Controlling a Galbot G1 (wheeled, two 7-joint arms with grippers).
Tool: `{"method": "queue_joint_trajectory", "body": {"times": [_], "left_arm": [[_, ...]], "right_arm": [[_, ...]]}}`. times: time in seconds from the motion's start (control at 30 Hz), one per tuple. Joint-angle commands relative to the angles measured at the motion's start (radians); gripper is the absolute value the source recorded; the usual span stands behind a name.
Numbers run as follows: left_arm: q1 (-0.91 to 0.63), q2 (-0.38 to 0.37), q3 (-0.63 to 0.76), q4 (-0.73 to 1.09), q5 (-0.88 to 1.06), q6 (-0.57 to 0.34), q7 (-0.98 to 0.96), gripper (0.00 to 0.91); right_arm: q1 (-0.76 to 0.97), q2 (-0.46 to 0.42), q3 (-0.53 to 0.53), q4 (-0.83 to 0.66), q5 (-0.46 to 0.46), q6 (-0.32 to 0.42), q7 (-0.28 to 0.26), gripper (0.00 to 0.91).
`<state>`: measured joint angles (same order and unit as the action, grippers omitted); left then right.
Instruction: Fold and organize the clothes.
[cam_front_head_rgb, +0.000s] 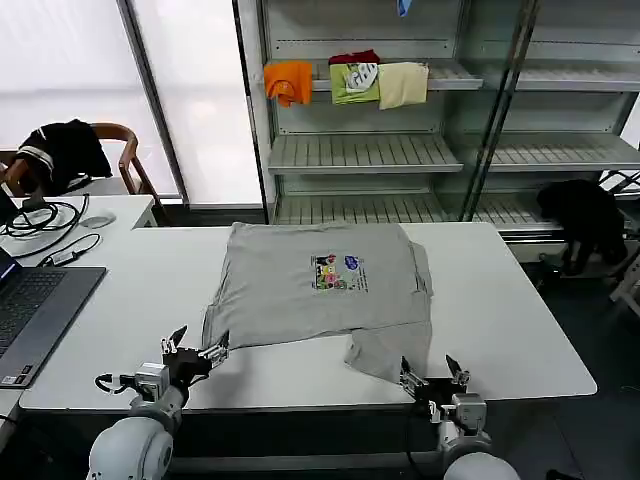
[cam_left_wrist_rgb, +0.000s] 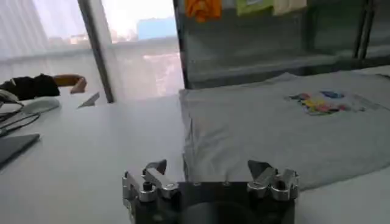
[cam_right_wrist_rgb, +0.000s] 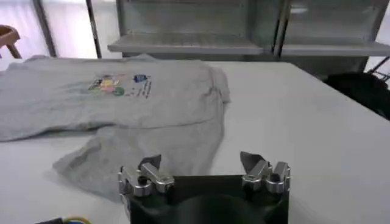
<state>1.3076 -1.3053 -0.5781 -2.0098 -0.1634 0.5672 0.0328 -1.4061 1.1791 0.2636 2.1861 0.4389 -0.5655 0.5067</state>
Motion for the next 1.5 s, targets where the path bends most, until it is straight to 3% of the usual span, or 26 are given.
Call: {"method": "queue_joint_trajectory", "body": {"times": [0.03, 0.43, 0.5, 0.53, 0.57, 0.6, 0.63, 0.67, 0.73, 1.5], "left_arm": [[-0.007, 0.010, 0.004, 0.046, -0.042, 0.011, 0.002, 0.907], [0.005, 0.013, 0.013, 0.044, -0.050, 0.011, 0.002, 0.907], [0.009, 0.011, 0.018, 0.047, -0.049, 0.011, 0.002, 0.786], [0.009, 0.010, 0.018, 0.047, -0.049, 0.011, 0.001, 0.685], [0.010, 0.009, 0.018, 0.047, -0.049, 0.011, 0.001, 0.645], [0.011, 0.009, 0.019, 0.047, -0.049, 0.011, 0.001, 0.544], [0.013, 0.009, 0.019, 0.047, -0.048, 0.011, 0.001, 0.232], [0.017, 0.010, 0.019, 0.047, -0.047, 0.011, 0.001, 0.081], [0.023, 0.011, 0.019, 0.047, -0.043, 0.011, 0.002, 0.020], [0.038, -0.006, 0.020, 0.036, -0.041, 0.010, 0.002, 0.020]], "right_arm": [[-0.004, 0.001, -0.001, 0.000, 0.002, -0.007, 0.007, 0.907], [-0.009, 0.009, -0.010, -0.009, -0.008, -0.008, 0.000, 0.907], [-0.012, 0.008, -0.011, -0.011, -0.008, -0.006, -0.003, 0.907], [-0.013, 0.008, -0.011, -0.013, -0.008, -0.006, -0.003, 0.816], [-0.015, 0.008, -0.011, -0.017, -0.008, -0.004, -0.005, 0.645], [-0.018, 0.008, -0.011, -0.020, -0.008, -0.002, -0.006, 0.464], [-0.019, 0.008, -0.011, -0.021, -0.007, -0.001, -0.007, 0.101], [-0.021, 0.008, -0.012, -0.028, -0.007, 0.003, -0.008, 0.000], [-0.024, 0.008, -0.012, -0.035, -0.006, 0.007, -0.011, 0.000], [-0.047, 0.003, -0.014, -0.028, 0.006, 0.111, -0.040, 0.000]]}}
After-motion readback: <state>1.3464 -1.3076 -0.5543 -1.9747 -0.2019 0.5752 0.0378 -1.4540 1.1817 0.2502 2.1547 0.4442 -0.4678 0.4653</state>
